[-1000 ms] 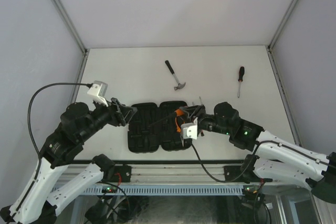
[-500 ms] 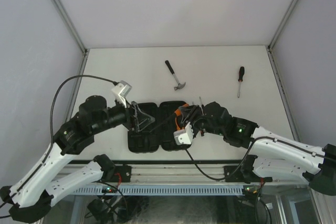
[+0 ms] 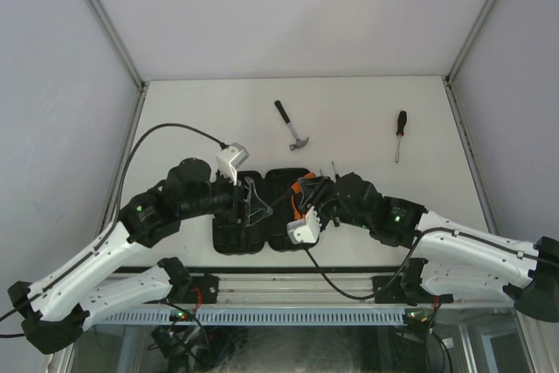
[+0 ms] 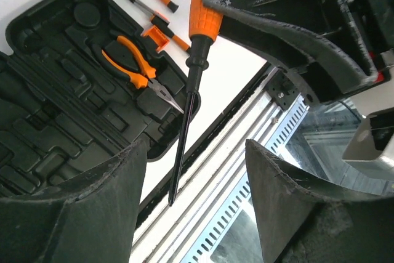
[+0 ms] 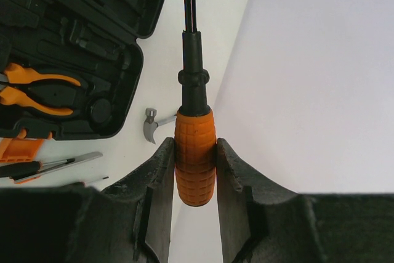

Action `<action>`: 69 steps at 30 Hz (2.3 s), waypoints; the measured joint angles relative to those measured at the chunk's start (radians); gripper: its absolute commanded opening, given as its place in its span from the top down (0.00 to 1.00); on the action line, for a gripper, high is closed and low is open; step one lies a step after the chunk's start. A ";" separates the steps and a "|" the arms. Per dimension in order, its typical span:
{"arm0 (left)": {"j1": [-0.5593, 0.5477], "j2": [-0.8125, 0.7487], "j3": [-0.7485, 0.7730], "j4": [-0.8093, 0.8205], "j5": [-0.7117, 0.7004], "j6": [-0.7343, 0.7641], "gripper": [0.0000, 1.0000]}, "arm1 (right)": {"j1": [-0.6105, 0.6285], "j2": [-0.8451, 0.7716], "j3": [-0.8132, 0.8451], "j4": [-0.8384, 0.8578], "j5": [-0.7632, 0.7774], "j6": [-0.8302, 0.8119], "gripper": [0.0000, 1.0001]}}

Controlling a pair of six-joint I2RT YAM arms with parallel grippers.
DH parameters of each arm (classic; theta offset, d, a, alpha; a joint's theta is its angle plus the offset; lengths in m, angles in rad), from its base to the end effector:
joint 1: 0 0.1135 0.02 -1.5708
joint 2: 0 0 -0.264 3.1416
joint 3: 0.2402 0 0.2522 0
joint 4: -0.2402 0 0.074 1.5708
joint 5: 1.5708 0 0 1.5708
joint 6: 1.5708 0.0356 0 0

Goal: Sort the tools into containers
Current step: Pick up the screwdriver from the center of the board.

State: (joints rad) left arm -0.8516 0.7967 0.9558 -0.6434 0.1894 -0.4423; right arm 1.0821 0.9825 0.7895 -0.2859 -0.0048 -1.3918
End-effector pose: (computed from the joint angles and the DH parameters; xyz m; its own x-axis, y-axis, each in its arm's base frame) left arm 0.1032 -0.1280 0.3496 -0.6404 0.0933 -0.7623 0.6357 0.6214 -0.4580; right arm 0.1044 0.1967 0.2945 0.8323 -0.5307 -0.1602 -0.3704 -0.3174 -0.8729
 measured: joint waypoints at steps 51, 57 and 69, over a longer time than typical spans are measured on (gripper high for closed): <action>-0.029 0.038 -0.107 0.034 -0.109 0.000 1.00 | -0.027 -0.030 0.002 0.086 -0.090 0.231 0.47; 0.000 -0.019 -0.107 0.007 -0.205 0.000 1.00 | -0.108 -0.074 0.000 0.129 -0.137 0.568 0.49; 0.177 -0.119 -0.107 -0.002 -0.267 -0.014 1.00 | -0.264 -0.105 -0.078 0.276 -0.321 1.269 0.00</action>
State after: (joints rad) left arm -0.6750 0.6781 0.8490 -0.6453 -0.0776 -0.4564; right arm 0.8181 0.8780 0.7116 -0.0101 -0.3260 -0.1226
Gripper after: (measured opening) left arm 0.027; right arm 0.949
